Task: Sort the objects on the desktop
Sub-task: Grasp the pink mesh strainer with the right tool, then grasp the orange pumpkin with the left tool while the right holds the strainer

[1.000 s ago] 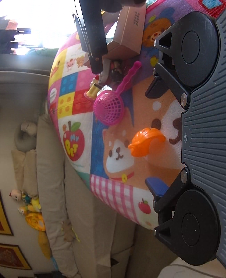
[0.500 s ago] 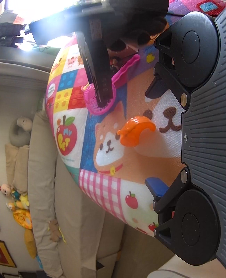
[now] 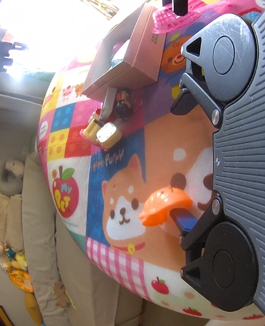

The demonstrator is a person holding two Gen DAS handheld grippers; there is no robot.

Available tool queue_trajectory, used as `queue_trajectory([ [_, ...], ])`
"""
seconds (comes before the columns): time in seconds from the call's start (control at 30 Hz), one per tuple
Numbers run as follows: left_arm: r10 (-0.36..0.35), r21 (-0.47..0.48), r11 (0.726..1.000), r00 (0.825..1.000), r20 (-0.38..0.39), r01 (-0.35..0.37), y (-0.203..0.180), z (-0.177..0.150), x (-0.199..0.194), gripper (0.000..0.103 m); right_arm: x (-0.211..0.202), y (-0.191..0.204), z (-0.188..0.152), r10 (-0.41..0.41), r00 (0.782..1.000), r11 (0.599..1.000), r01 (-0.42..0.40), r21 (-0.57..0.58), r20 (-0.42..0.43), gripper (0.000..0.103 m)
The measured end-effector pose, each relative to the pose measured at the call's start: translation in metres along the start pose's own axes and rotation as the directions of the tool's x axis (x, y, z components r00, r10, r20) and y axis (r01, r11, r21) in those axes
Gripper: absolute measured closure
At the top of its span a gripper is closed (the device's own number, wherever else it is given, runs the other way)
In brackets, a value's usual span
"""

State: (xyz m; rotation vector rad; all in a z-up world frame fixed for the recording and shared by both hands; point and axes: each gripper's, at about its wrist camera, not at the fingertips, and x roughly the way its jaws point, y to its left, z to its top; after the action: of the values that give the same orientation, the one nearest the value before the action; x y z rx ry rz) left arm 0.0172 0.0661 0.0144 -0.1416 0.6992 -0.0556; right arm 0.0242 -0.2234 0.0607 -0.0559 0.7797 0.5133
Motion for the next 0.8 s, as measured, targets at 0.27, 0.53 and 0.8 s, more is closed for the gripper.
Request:
queue_trajectory([
  [0.27,-0.224,0.158,0.961,0.974,-0.031,0.226,-0.069,-0.008,-0.009,0.002,0.002,-0.054,-0.037,-0.118,0.993,0.976,0.111,0.189,0.027,0.025],
  [0.53,-0.011,0.221,0.975,0.996,0.084,-0.008,-0.06,-0.01,-0.036,0.002,-0.008,-0.065,-0.052,-0.189,0.977,0.964,0.165,0.206,0.101,0.003],
  [0.8,0.033,-0.026,0.999,0.999,0.002,-0.033,-0.006,0.009,-0.018,0.002,-0.005,-0.08,-0.064,-0.223,0.968,0.941,0.184,0.284,0.113,0.0],
])
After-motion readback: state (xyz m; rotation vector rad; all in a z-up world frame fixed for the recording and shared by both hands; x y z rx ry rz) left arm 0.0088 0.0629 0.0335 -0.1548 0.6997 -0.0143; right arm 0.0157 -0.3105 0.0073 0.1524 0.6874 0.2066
